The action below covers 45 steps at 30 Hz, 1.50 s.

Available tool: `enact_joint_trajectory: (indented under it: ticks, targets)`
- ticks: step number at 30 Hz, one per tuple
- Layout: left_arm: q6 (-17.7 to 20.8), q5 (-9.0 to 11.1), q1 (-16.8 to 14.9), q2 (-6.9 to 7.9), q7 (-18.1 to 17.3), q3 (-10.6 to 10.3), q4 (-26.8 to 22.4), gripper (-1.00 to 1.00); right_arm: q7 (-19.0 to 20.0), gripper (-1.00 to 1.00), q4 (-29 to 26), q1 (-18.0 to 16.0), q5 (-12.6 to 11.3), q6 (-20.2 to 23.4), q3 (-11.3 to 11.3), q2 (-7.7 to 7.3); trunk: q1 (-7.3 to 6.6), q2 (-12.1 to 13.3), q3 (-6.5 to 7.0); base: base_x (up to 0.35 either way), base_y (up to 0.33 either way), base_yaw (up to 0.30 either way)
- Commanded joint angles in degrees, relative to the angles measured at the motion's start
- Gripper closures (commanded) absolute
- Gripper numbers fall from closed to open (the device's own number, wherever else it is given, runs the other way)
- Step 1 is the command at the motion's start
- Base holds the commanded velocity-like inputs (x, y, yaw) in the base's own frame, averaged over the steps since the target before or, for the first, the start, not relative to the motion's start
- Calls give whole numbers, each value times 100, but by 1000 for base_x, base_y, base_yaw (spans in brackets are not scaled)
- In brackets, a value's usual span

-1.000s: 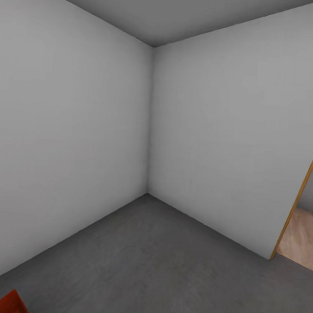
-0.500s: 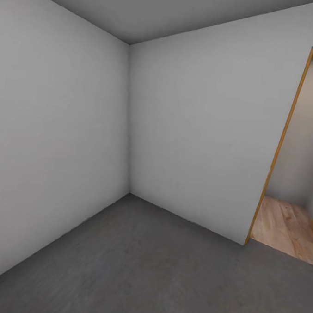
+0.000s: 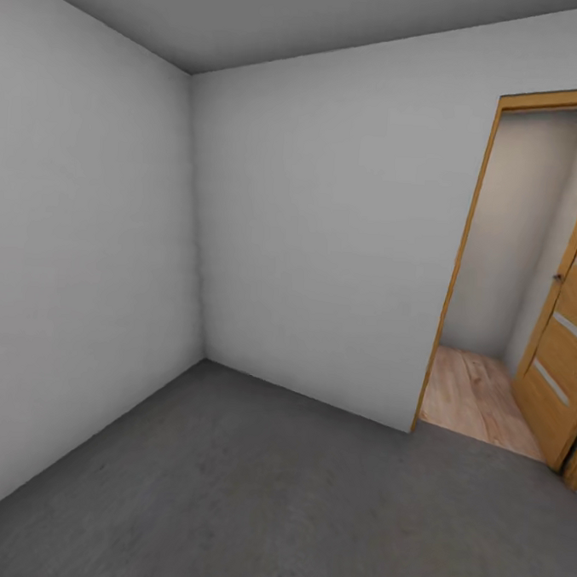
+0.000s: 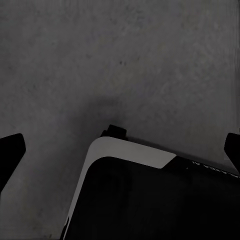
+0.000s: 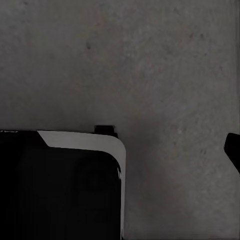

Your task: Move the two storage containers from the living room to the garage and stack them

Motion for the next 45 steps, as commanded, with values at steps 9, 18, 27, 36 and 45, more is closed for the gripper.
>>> enact_joint_trajectory:
  ticks: [9,18,27,36,45]
  targets:
    - [-16,41,-3,-1,19,-43,1,-100,-3,-100,17,-9,-46,-30,48,3,1,-7,-9,0,0,-293]
    - [-16,41,-3,-1,20,-42,1,-100,-3,-100,17,-9,-46,-29,48,3,1,-7,-9,0,0,-293]
    - [-16,41,-3,5,20,-42,1,-100,-3,-100,17,-9,-41,-34,48,3,1,-7,-9,0,0,-293]
    - [-16,41,-3,1,19,-41,1,-100,5,-100,17,-9,-38,-34,48,3,1,-7,-9,0,0,-293]
    - [-16,41,-3,1,19,-45,1,-100,6,-100,17,-9,-38,-35,48,3,1,-7,-9,0,0,-293]
